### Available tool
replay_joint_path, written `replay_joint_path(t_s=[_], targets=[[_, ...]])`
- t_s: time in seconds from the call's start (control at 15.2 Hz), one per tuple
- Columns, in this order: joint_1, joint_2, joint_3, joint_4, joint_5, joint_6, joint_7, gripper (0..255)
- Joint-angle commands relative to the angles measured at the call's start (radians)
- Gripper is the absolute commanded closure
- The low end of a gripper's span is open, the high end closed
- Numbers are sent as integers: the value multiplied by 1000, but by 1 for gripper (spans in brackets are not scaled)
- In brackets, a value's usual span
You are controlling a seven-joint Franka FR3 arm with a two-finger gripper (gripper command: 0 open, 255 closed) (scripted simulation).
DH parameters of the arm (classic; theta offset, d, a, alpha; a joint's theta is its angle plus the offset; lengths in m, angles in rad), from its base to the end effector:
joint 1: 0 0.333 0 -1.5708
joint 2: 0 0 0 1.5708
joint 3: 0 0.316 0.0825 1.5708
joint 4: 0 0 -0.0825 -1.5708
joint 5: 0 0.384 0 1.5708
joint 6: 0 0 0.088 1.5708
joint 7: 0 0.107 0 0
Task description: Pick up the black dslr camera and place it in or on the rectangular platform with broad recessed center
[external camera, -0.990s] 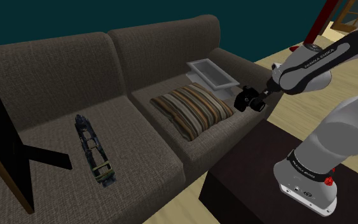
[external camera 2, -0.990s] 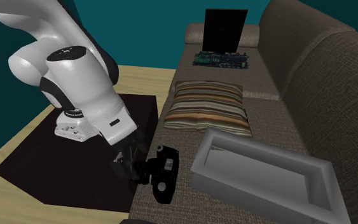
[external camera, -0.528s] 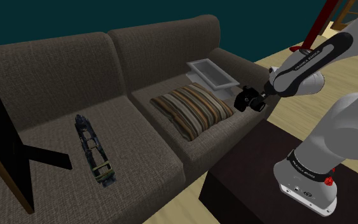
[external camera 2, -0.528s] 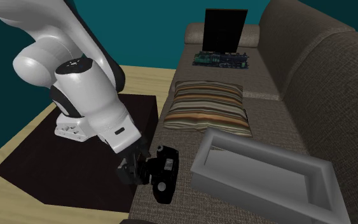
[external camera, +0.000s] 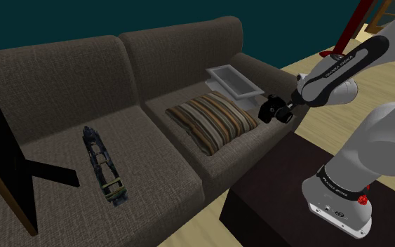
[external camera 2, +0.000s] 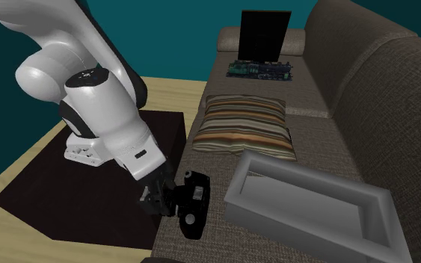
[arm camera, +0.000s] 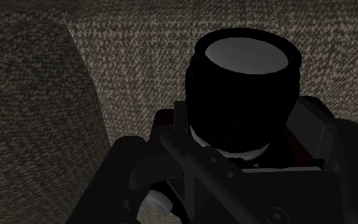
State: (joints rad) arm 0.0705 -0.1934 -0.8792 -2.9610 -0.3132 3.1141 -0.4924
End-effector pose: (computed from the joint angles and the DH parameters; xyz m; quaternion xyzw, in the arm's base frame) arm 0.2706 -0.2204 0.2402 0.9879 -0.0079 0.1461 0.0514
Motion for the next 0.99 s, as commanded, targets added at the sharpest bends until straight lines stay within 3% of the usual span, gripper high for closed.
replay_joint_path(t_s=[0.0,0.33,0.46,0.59,0.92], targets=[[1,0,0,0,0,0,0,255],[0,0,1,0,0,0,0,255],[-91,-44,79,2,-50,-49,37,255],[-146,-90,128,4,-84,-98,62,255],[-217,-204,197,13,-126,-221,96,255]])
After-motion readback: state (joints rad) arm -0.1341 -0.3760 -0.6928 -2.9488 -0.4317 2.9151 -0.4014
